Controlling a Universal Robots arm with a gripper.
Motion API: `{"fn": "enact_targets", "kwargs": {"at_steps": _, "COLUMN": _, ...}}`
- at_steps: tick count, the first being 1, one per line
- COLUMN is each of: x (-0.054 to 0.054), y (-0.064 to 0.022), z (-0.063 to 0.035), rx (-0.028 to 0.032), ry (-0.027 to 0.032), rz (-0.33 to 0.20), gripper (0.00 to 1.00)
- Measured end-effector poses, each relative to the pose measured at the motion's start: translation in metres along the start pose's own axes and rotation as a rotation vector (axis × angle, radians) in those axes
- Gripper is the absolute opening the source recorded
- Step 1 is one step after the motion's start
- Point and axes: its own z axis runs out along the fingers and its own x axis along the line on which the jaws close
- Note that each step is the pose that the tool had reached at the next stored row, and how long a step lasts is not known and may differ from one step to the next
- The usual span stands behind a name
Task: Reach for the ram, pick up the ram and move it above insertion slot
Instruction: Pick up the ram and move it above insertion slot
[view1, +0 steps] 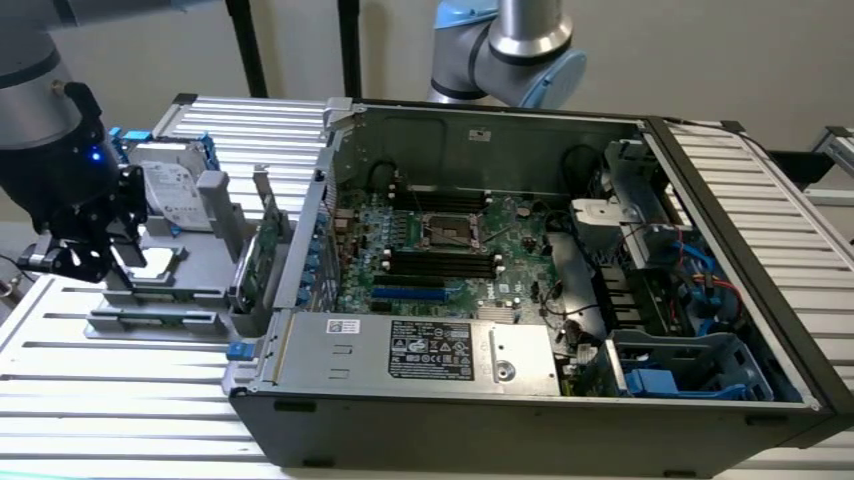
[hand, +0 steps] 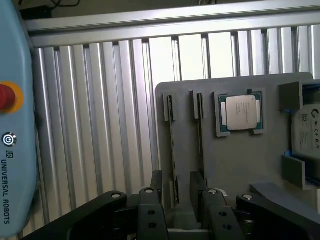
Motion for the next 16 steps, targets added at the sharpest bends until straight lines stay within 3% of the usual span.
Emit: {"fn": "enact_targets", "kwargs": {"at_steps": 16, "x": 0.004, "y": -0.0016, "z": 0.029, "rx": -0.0004, "ry": -0.0045, "rz": -0.008, "gripper": 0.36}}
